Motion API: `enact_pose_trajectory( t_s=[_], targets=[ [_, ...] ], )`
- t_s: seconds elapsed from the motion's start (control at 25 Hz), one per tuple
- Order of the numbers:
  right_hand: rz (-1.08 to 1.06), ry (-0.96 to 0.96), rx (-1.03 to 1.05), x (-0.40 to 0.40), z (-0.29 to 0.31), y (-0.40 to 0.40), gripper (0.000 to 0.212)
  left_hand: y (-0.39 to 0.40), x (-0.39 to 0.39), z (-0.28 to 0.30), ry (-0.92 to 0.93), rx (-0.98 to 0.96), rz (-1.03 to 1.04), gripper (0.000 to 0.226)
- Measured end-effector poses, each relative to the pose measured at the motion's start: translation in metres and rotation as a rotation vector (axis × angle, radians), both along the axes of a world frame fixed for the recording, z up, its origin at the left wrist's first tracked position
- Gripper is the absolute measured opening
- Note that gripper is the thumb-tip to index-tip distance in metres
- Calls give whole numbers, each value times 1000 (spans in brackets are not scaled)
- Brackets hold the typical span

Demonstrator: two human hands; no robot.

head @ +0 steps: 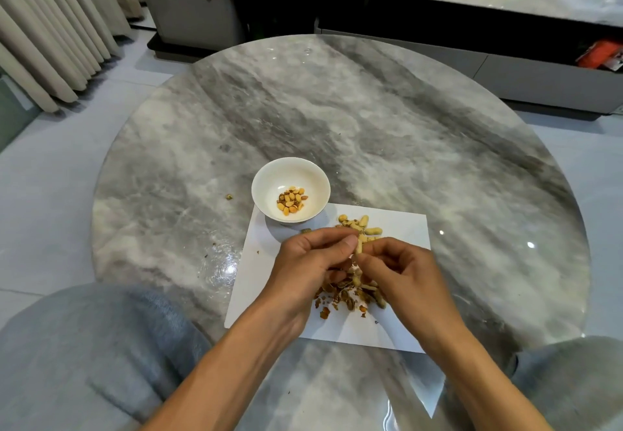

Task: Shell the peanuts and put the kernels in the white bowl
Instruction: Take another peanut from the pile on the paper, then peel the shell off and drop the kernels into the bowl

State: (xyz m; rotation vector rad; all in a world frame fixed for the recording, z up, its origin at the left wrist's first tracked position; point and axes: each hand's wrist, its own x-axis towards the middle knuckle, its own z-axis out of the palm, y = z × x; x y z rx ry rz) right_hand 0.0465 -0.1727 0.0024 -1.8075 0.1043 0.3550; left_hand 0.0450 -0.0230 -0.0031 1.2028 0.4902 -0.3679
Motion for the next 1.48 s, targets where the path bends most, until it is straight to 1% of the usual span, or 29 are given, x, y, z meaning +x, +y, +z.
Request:
enact_pose_trajectory(
  t_s=[0.16, 0.24, 0.32, 0.44, 0.6, 0.68, 0.76, 0.84, 0.92, 1.12, 1.24, 1.4, 1.48],
  targets=[
    [-21, -72, 91, -5, 0, 3, 9, 1, 0, -2, -39, -44, 29, 12],
    [-20, -108, 152, -4, -1, 6, 18, 3, 1, -2, -56, -64, 41, 12],
    [-23, -114, 202, -2, 0, 6, 20, 4, 2, -1, -81, -52, 40, 9],
    [-78, -27, 274, 1, 0, 6, 18, 4, 2, -1, -124, 13, 20, 9],
    [-128, 182, 415, 3, -6, 9, 22, 4, 3, 0, -154, 86, -19, 8],
    [-150, 221, 416, 3, -7, 9, 19, 4, 2, -1, -159, 113, -33, 9],
    [-176, 197, 420, 3, -8, 9, 17, 2, 2, -2, -148, 93, -41, 12],
    [-197, 151, 457, 2, -8, 10, 18, -2, -1, -4, -161, 52, -76, 30],
    [-224, 102, 465, 1, -8, 12, 19, -5, -4, -5, -216, 53, -108, 38],
    [-268, 36, 440, -3, -10, 16, 24, -7, -6, -6, -341, 66, -67, 32],
    [-280, 28, 450, -3, -8, 19, 24, -8, -6, -6, -356, 81, -54, 34],
    [-299, 101, 462, -1, -10, 21, 23, -9, -5, -4, -310, 76, -63, 22],
    [-286, 123, 445, 1, -10, 17, 24, -8, -4, -4, -329, 121, -57, 24]
  ],
)
